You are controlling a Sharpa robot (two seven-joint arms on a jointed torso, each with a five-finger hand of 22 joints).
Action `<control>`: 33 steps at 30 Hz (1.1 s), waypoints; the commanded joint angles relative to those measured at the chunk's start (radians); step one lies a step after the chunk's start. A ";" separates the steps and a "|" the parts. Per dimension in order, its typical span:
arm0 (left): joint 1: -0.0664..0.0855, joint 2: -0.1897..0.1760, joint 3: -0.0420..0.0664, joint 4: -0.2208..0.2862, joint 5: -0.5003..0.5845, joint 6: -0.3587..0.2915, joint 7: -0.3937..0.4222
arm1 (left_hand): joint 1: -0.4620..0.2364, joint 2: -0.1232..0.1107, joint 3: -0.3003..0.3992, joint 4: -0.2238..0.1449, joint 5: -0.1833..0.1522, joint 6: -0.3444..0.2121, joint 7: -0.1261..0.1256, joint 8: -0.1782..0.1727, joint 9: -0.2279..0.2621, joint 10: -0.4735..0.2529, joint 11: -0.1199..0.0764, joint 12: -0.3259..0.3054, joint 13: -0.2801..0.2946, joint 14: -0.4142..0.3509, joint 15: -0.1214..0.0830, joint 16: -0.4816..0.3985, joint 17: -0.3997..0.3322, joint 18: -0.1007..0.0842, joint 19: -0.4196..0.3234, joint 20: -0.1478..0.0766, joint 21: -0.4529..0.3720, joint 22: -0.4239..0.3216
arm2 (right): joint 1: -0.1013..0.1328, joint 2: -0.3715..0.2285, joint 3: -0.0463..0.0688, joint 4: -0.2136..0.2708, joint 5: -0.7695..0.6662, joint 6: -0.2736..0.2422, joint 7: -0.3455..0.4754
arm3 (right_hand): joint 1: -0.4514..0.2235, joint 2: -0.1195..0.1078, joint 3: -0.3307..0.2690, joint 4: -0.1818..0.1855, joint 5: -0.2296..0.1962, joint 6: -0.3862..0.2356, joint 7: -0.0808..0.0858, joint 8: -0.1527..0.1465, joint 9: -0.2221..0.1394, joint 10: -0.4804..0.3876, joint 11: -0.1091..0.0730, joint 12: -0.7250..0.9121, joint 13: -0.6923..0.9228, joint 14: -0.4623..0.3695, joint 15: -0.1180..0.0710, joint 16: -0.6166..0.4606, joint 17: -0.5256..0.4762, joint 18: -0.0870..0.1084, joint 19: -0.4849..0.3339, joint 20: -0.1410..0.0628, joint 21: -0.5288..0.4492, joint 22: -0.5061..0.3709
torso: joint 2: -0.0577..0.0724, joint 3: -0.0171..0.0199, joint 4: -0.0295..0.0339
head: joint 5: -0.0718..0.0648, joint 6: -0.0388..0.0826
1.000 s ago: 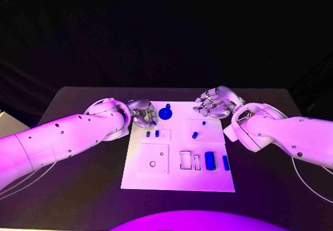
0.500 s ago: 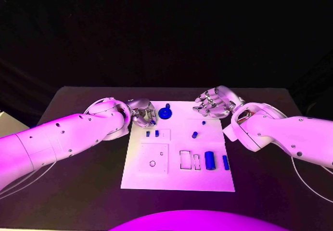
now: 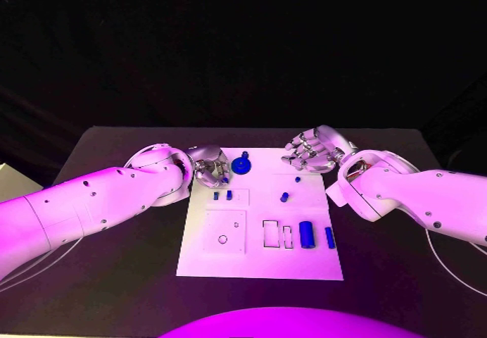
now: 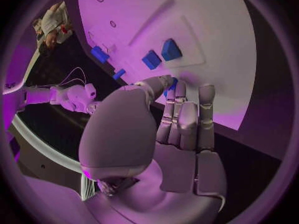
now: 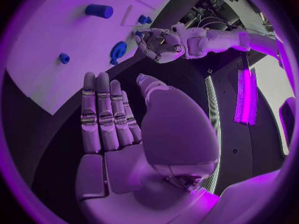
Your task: Assemble the parts on the task board
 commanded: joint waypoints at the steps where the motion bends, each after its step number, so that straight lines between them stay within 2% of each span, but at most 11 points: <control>1: -0.003 0.002 -0.002 0.004 0.003 0.025 0.011 | -0.005 0.005 0.000 -0.009 -0.002 0.007 -0.001 0.006 0.003 0.008 0.001 -0.006 0.001 0.008 -0.002 0.004 0.003 0.001 0.002 -0.003 0.004 0.002 | -0.001 0.001 0.000 0.000 -0.004 0.014 0.005 | 0.001 -0.007 0.000 0.000 0.006 -0.001 0.007 0.006 -0.001 -0.002 0.008 -0.007 -0.001 -0.006 0.000 -0.006 -0.002 0.013 -0.006 0.001 -0.005 -0.001 | 0.000 -0.0002 0.0006 | 0.000 0.000; 15: -0.003 0.005 -0.003 0.000 -0.007 0.050 -0.023 | -0.009 0.004 -0.001 -0.012 -0.002 0.009 -0.001 0.003 0.005 0.012 0.001 -0.009 0.002 0.007 -0.003 0.003 0.000 0.001 0.002 -0.004 0.004 0.002 | -0.002 0.002 0.000 -0.001 -0.004 0.017 0.004 | 0.000 -0.008 -0.001 0.000 0.006 -0.002 0.007 0.006 -0.002 -0.004 0.008 -0.007 -0.004 -0.008 0.001 -0.010 -0.003 0.013 -0.010 0.002 -0.006 -0.007 | 0.000 0.0007 0.0002 | 0.001 0.000; 33: -0.003 0.012 -0.010 -0.011 -0.010 0.065 -0.030 | -0.027 0.002 -0.001 -0.018 -0.001 -0.016 0.009 -0.031 0.005 -0.010 0.014 -0.042 -0.001 -0.011 0.007 -0.004 -0.030 0.006 -0.025 0.000 -0.016 -0.028 | -0.002 0.001 0.000 0.000 -0.004 0.020 0.003 | 0.000 -0.008 -0.001 0.000 0.005 -0.002 0.008 0.006 -0.002 -0.005 0.009 -0.008 -0.006 -0.010 0.002 -0.013 -0.004 0.013 -0.011 0.003 -0.005 -0.010 | 0.000 0.0002 -0.0002 | -0.001 0.001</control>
